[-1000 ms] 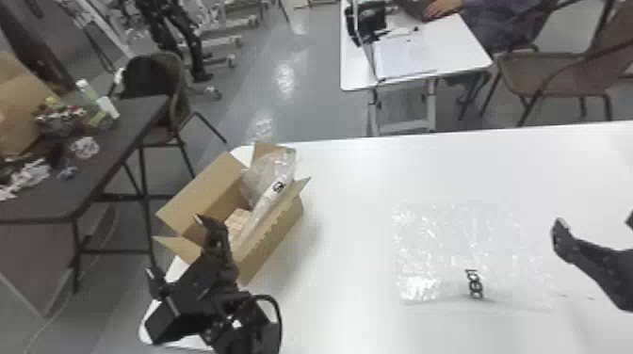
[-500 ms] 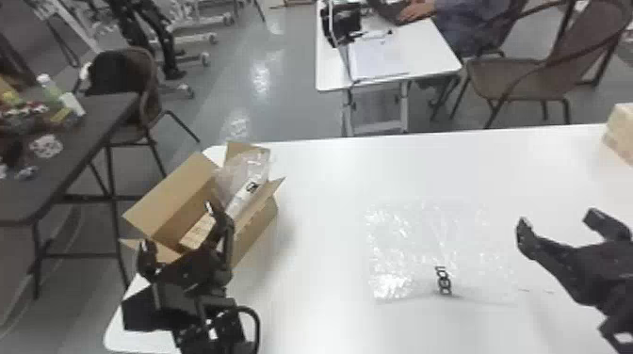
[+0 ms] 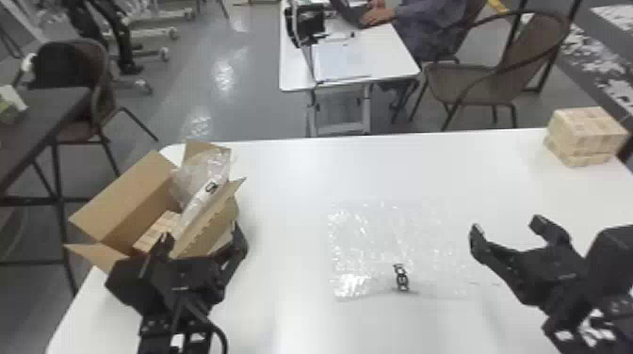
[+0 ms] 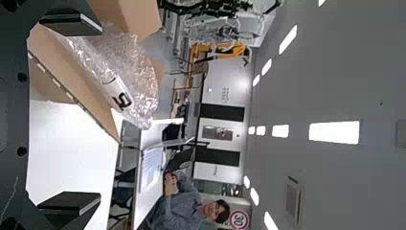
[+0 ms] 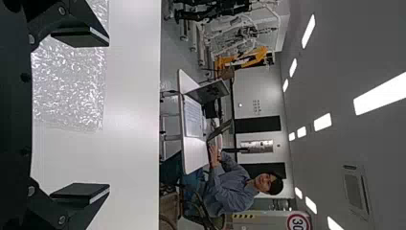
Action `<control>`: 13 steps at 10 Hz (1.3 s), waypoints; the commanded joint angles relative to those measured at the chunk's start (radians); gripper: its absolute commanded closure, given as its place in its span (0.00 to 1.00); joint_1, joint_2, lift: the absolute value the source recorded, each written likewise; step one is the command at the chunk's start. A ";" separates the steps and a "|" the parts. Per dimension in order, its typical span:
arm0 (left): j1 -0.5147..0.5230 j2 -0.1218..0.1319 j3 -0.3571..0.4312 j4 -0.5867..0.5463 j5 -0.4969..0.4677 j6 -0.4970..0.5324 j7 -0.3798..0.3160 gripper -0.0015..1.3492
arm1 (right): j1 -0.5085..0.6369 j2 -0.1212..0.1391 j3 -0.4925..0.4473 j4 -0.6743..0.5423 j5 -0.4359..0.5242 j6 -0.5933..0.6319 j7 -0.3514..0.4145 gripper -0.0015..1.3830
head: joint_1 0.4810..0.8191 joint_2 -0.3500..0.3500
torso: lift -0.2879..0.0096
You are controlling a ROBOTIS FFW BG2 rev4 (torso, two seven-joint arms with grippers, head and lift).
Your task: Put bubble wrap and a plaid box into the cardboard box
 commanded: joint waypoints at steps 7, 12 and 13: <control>0.195 -0.071 0.061 -0.058 -0.193 -0.134 0.044 0.10 | 0.202 0.029 -0.022 -0.109 0.020 -0.047 -0.075 0.16 | 0.63 0.69 | 0.61; 0.230 -0.071 0.016 -0.076 -0.168 -0.104 0.064 0.10 | 0.230 0.018 -0.005 -0.121 0.041 -0.038 -0.053 0.16 | 0.63 0.68 | 0.61; 0.225 -0.071 0.014 -0.073 -0.168 -0.108 0.065 0.10 | 0.222 0.018 -0.002 -0.121 0.046 -0.038 -0.053 0.16 | 0.63 0.69 | 0.61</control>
